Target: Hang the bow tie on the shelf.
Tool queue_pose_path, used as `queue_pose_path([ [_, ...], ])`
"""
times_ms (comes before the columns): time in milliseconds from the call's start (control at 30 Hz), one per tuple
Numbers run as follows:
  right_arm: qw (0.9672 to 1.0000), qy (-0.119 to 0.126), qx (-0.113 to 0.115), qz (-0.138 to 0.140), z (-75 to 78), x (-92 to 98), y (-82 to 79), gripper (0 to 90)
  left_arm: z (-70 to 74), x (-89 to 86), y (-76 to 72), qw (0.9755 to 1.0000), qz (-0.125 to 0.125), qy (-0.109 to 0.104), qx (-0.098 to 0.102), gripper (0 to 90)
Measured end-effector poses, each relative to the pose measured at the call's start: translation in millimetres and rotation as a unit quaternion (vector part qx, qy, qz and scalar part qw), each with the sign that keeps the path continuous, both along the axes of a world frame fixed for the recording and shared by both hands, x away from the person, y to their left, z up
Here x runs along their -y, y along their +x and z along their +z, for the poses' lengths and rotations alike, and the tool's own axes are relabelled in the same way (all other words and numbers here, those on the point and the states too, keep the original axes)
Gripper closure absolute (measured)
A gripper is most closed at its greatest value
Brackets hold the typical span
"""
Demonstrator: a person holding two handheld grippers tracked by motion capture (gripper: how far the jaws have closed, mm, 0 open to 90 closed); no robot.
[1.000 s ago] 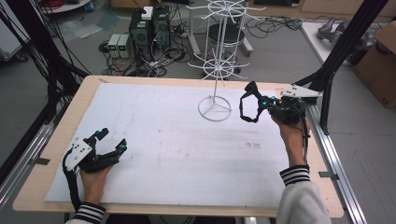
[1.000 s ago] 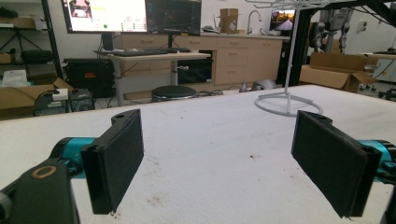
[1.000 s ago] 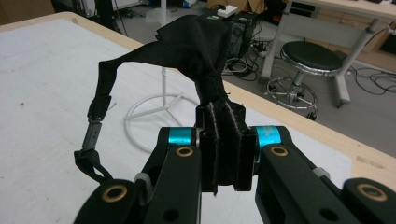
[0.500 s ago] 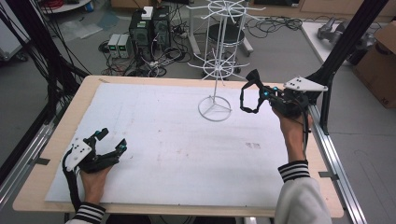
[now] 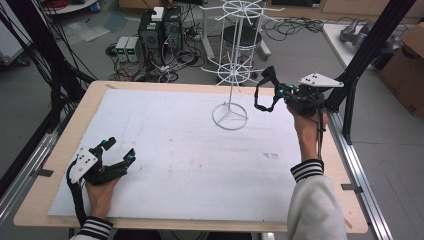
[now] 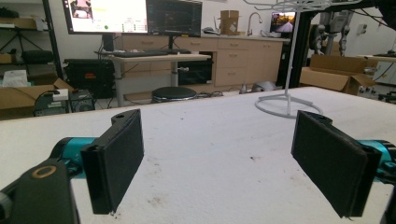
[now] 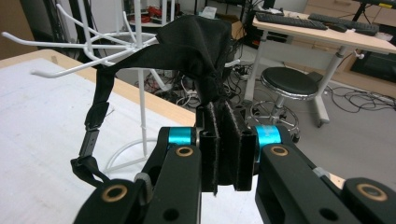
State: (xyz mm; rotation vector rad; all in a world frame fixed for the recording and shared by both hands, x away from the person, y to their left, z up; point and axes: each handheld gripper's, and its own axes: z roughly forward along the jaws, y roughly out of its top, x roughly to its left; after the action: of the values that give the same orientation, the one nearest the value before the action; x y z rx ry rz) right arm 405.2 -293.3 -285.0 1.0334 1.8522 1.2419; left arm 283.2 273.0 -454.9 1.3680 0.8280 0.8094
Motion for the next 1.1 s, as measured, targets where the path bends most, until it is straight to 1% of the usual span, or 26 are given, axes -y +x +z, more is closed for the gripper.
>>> queue_pose_path([
  [67,1.0,0.0,-0.002,0.0,-0.3,-1.8,5.3,84.5,0.1,-0.2,0.4,1.0,0.0,-0.001,-0.003,17.3],
  [100,1.0,0.0,-0.002,0.0,-0.3,-1.8,5.3,84.5,0.2,-0.3,0.5,1.0,0.0,-0.001,-0.004,17.3],
  [200,1.0,0.001,-0.001,-0.002,-1.2,-3.8,10.8,84.5,0.2,-0.2,0.5,1.0,0.0,-0.002,-0.004,17.3],
  [433,1.0,-0.001,-0.003,-0.006,-5.0,-8.4,17.8,84.5,0.2,-0.4,0.5,1.0,0.0,-0.001,-0.004,17.3],
  [633,0.9998,-0.015,-0.012,-0.009,-12.9,-17.1,25.8,84.5,0.1,-0.3,0.5,1.0,0.0,-0.002,-0.004,17.3],
  [667,0.9998,-0.015,-0.014,-0.007,-14.2,-18.1,26.9,84.5,0.2,-0.4,0.5,1.0,0.0,-0.001,-0.004,17.2],
  [733,0.9996,-0.014,-0.026,-0.005,-18.5,-21.4,30.3,84.5,0.2,-0.2,0.4,1.0,0.0,-0.001,-0.004,17.2],
  [767,0.9995,-0.016,-0.025,-0.005,-19.1,-21.7,31.0,84.5,0.2,-0.3,0.4,1.0,0.0,-0.001,-0.004,17.2],
  [900,0.9995,-0.011,-0.031,-0.004,-21.9,-24.5,33.2,84.4,0.2,-0.5,0.5,1.0,0.0,-0.002,-0.004,17.2],
  [967,0.9993,-0.015,-0.034,-0.001,-22.8,-25.1,33.8,84.3,0.1,-0.2,0.6,1.0,0.0,-0.005,-0.004,17.2],
  [1100,0.9992,-0.015,-0.038,0.002,-23.2,-24.9,33.7,83.7,0.2,-0.4,0.5,1.0,0.0,-0.002,-0.004,17.2],
])
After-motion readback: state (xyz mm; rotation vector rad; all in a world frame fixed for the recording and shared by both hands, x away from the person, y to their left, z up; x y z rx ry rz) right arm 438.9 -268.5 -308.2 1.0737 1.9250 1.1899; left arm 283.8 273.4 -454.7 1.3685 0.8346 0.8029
